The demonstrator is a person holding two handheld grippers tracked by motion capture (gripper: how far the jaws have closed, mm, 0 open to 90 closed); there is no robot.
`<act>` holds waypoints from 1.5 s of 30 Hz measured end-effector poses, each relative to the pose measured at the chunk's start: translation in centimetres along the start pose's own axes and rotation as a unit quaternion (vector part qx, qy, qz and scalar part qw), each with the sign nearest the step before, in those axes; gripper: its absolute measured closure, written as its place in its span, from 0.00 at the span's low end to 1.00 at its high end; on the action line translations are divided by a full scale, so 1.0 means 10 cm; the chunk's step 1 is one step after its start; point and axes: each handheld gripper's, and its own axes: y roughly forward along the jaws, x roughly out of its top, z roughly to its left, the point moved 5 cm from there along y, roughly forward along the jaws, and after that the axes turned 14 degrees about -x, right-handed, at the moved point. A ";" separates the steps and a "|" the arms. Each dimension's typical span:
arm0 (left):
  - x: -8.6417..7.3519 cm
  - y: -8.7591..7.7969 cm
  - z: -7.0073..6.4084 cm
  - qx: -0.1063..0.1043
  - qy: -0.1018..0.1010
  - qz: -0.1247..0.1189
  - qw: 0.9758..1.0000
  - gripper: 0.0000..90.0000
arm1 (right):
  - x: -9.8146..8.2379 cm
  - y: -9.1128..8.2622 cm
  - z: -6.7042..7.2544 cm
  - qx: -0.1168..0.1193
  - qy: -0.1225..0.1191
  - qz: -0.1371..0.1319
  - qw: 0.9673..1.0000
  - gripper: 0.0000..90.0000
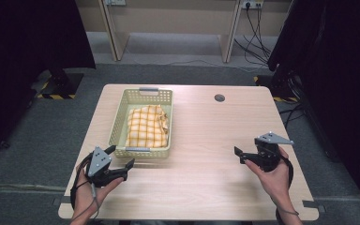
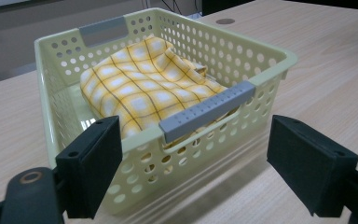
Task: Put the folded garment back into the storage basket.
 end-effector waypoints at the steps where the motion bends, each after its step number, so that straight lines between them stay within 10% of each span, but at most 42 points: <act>1: -0.01 0.00 -0.01 0.000 -0.001 0.000 1.000 0.19 | -0.01 -0.01 0.00 0.000 0.002 0.000 1.000 0.11; 45: -0.30 0.01 -0.10 0.008 0.006 -0.021 1.000 0.19 | -0.41 -0.12 -0.11 -0.034 0.019 -0.015 0.999 0.10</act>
